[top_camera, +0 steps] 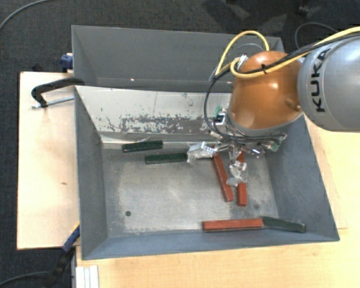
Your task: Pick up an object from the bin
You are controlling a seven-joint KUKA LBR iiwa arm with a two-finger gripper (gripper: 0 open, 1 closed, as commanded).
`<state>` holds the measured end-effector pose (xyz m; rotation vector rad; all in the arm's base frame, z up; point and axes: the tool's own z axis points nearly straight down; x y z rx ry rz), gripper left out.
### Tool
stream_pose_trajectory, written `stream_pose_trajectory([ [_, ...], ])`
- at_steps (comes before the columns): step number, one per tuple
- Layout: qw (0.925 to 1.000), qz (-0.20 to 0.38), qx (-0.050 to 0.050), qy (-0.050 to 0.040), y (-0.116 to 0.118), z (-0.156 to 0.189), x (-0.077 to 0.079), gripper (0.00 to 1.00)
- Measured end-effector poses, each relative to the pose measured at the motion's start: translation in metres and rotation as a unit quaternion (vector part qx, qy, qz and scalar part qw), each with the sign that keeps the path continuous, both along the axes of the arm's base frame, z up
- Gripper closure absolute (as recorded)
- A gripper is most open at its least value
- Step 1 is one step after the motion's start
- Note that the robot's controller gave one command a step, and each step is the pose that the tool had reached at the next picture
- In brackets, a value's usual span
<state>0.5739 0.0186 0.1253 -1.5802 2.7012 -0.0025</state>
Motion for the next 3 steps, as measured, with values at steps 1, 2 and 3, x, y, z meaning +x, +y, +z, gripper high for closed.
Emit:
stream_pose_trajectory([
  [1, 0.9471, 0.321, -0.003, 0.0023, -0.015, -0.052, 0.02, 0.0],
  [2, 0.9473, 0.32, -0.003, 0.0027, -0.015, -0.051, 0.021, 1.0],
  [3, 0.941, 0.338, -0.005, -0.0028, -0.01, 0.104, 0.027, 1.0],
])
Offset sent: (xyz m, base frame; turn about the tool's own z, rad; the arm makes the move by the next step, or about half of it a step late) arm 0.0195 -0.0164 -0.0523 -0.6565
